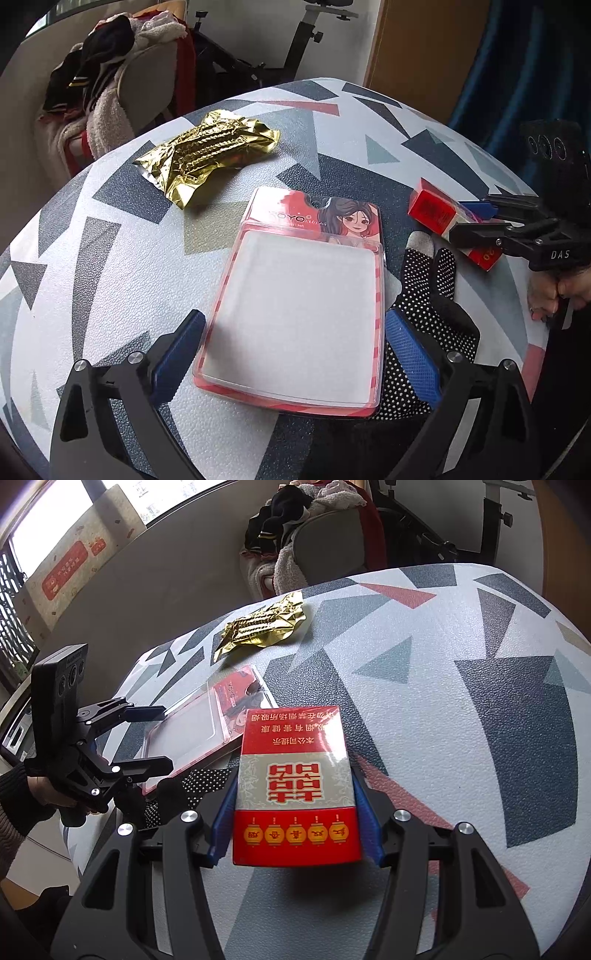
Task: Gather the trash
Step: 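Grasp the clear XOYO card package with the left gripper while the right holds the red box, then carry the red box and XOYO package down over the bin and release both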
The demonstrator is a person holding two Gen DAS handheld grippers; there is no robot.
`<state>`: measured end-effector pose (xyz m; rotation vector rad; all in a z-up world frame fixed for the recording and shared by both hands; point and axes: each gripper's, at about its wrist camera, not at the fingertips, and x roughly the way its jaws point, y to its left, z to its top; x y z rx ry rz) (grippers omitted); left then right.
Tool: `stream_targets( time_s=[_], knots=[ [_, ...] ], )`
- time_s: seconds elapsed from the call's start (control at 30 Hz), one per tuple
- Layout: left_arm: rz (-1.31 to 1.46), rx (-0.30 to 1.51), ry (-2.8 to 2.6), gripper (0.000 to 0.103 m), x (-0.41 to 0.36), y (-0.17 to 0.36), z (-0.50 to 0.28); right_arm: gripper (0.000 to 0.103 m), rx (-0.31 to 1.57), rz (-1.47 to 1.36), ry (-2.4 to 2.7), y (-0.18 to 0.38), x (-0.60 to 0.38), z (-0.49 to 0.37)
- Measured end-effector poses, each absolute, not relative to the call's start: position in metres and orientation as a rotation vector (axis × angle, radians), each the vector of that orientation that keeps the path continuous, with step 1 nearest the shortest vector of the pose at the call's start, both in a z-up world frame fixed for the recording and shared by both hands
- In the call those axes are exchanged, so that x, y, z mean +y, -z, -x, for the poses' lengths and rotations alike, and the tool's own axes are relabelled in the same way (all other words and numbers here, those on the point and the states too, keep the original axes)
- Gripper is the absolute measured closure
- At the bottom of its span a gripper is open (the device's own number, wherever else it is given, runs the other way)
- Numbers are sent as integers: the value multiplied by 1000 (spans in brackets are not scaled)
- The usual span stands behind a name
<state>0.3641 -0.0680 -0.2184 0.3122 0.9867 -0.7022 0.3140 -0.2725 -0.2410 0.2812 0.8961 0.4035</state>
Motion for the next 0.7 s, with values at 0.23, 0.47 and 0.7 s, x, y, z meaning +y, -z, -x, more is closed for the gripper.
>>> stream_targets(
  time_s=[0.23,0.47,0.7],
  knots=[
    [-312,971,708,11,-68,219,-361,46,896,-280,-406,241,-272,-315],
    [-217,940,669,11,-60,207,-356,46,895,-280,-405,241,-273,-315],
    [-7,853,528,11,-32,171,-324,46,864,-265,-342,238,-275,-311]
  ],
)
